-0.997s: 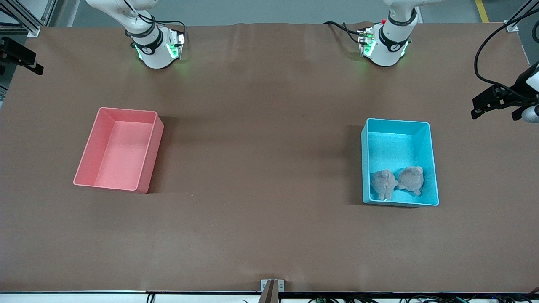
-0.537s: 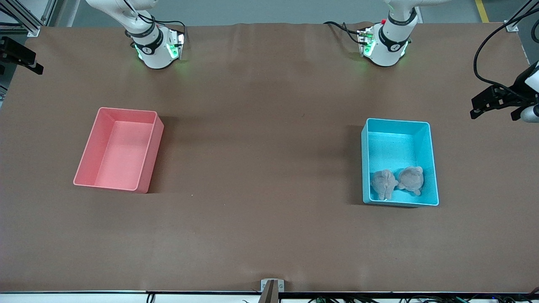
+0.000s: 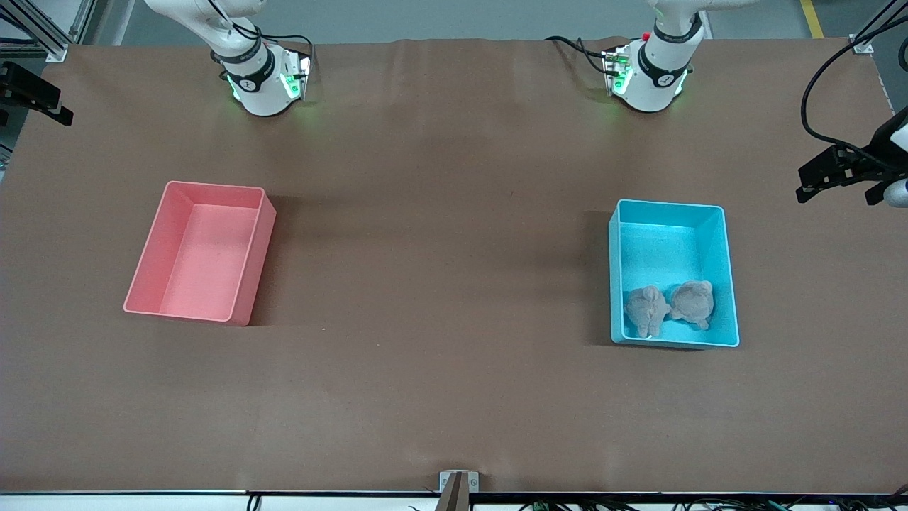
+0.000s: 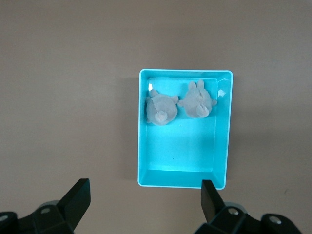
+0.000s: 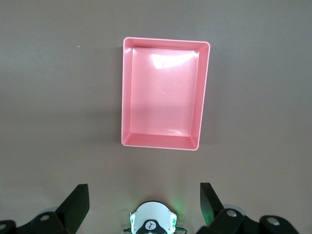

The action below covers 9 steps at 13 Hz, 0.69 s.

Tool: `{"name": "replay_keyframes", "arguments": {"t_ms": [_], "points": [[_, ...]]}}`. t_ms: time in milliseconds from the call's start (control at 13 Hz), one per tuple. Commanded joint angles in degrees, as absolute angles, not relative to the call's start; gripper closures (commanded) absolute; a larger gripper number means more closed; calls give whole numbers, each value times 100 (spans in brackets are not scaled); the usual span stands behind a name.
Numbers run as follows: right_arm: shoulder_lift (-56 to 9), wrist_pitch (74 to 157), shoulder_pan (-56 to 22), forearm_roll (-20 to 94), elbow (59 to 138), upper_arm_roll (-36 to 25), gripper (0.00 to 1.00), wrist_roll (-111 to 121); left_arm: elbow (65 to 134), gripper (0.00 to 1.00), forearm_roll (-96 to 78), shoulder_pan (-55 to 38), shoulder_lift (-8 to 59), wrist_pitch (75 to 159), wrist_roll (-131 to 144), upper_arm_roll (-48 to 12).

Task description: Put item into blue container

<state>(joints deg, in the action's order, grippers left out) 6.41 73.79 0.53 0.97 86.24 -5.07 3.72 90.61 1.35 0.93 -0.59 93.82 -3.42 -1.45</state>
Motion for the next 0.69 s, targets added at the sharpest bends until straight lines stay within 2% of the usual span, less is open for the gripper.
{"name": "replay_keyframes", "arguments": {"t_ms": [0,614], "points": [[686,7339,62,53,8631,-492,0,360,9026,0,-8,105,-167,9413,-422,-105],[686,7330,70,53,8640,-501,0,387,8939,0,-202,343,-150,9396,-89,-97]]}}
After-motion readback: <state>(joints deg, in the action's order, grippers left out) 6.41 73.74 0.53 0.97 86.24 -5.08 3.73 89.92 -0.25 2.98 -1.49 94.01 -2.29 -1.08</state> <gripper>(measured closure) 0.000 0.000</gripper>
